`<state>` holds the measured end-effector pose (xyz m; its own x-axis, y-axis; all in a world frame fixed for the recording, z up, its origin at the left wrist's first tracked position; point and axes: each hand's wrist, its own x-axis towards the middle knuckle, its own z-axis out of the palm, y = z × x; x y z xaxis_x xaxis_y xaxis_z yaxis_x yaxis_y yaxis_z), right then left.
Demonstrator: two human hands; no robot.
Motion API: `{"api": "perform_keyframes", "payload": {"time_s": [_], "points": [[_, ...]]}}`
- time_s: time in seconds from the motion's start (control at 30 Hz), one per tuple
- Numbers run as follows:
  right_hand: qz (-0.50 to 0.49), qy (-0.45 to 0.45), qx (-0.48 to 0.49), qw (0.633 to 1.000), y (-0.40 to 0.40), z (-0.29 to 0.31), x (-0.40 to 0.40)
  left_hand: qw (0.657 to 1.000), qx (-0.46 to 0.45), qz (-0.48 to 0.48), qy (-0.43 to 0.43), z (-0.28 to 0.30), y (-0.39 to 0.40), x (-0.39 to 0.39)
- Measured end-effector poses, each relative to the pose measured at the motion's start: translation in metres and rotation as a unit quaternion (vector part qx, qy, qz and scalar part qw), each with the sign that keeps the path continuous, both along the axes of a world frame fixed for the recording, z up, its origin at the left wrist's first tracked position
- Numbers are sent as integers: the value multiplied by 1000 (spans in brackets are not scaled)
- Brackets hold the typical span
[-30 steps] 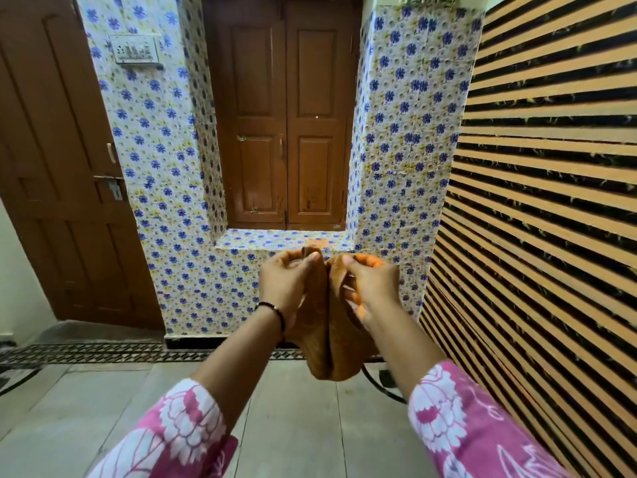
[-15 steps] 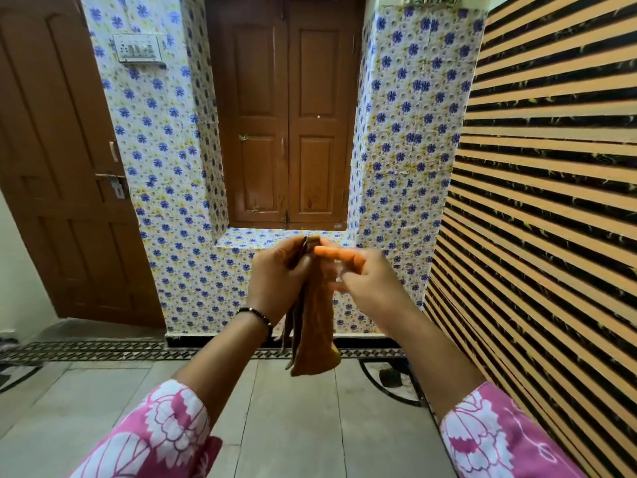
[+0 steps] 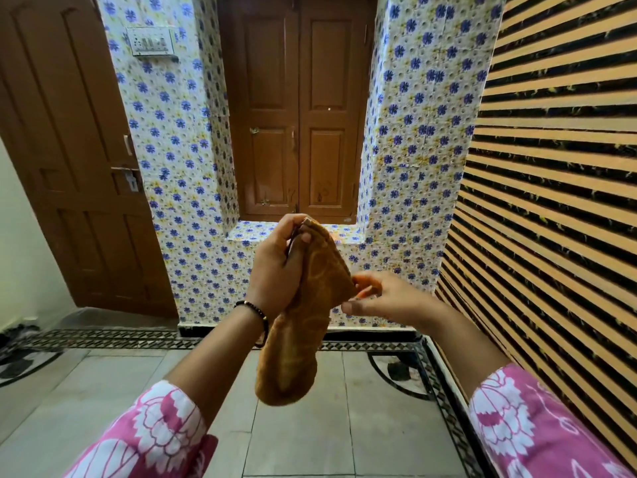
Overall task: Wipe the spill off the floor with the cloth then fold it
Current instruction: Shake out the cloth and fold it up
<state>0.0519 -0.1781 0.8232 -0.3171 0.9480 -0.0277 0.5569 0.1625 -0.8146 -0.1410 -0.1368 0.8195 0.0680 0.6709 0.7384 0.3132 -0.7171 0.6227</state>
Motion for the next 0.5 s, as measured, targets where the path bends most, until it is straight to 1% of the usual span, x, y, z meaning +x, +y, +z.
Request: {"api": "perform_keyframes", "payload": {"time_s": [0.03,0.07,0.17,0.27,0.33,0.4,0.47,0.5], "points": [[-1,19,-11,1000,1,-2,2,1000,5,18,10,-1,2,-3],[-17,47,3,999,2,-2,4,999,11,40,23,-2,3,-6],[-67,121,81,987,4,7,14,995,23,83,44,-9,5,-16],[-67,187,134,971,2,18,14,993,22,108,40,-13,4,-17],[-66,220,178,957,2,22,8,993,3,118,12,-11,5,-14],[-74,255,213,940,2,25,0,995,-28,87,-41,-8,8,-9],[-92,288,237,923,1,32,-7,990,-86,10,-111,-6,10,-4],[-102,299,244,917,2,36,-10,981,-127,-39,-143,-6,9,-1]]}}
